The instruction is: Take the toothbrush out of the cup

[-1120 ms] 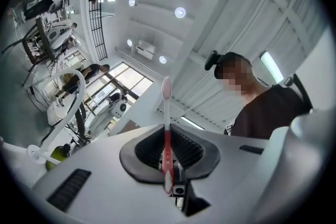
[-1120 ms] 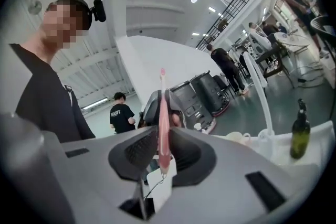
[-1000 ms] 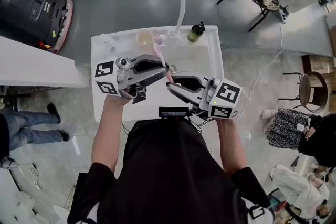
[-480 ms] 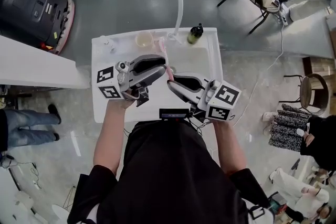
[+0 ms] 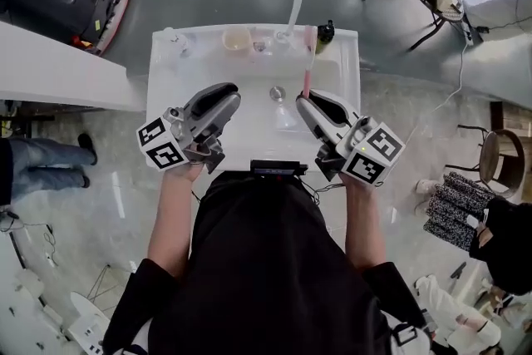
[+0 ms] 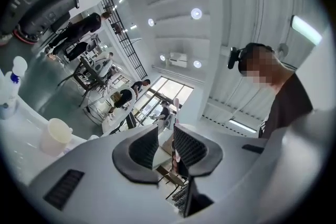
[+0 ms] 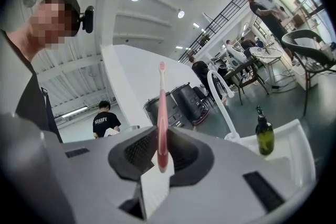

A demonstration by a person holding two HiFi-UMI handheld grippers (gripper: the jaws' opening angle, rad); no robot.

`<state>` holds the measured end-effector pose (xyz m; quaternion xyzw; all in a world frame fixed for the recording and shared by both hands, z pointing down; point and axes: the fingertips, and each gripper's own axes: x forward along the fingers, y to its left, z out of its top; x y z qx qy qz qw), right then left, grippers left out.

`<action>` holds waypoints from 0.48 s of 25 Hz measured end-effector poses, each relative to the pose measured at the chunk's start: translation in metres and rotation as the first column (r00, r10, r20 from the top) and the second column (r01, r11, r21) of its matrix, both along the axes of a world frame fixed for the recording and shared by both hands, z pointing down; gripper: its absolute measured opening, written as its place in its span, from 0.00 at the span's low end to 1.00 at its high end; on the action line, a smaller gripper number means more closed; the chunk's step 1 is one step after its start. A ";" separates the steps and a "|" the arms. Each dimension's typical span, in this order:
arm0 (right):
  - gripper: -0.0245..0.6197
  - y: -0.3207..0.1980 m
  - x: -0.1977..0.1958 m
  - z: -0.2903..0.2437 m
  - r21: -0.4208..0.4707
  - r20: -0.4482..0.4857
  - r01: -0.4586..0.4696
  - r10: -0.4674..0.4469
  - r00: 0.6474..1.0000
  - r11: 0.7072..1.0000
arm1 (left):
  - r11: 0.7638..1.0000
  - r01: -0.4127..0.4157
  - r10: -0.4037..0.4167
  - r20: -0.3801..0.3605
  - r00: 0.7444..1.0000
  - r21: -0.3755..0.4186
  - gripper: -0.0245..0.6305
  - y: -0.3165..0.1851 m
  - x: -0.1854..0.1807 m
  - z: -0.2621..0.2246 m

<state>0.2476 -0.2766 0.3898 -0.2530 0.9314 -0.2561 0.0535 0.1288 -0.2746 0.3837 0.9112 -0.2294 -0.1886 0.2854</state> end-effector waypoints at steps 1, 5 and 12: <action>0.13 0.000 0.002 0.000 -0.002 0.004 0.007 -0.007 1.000 1.000 | 1.000 0.017 -0.017 0.016 1.000 -0.003 0.16 0.004 0.000 0.000; 0.13 0.002 0.006 0.002 0.003 0.007 0.030 -0.030 1.000 1.000 | 0.997 0.079 -0.078 0.077 0.994 -0.007 0.16 0.018 0.004 0.001; 0.13 0.007 0.002 0.001 0.030 -0.011 0.023 -0.023 1.000 0.999 | 0.990 0.139 -0.135 0.111 0.985 -0.027 0.16 0.041 -0.004 0.006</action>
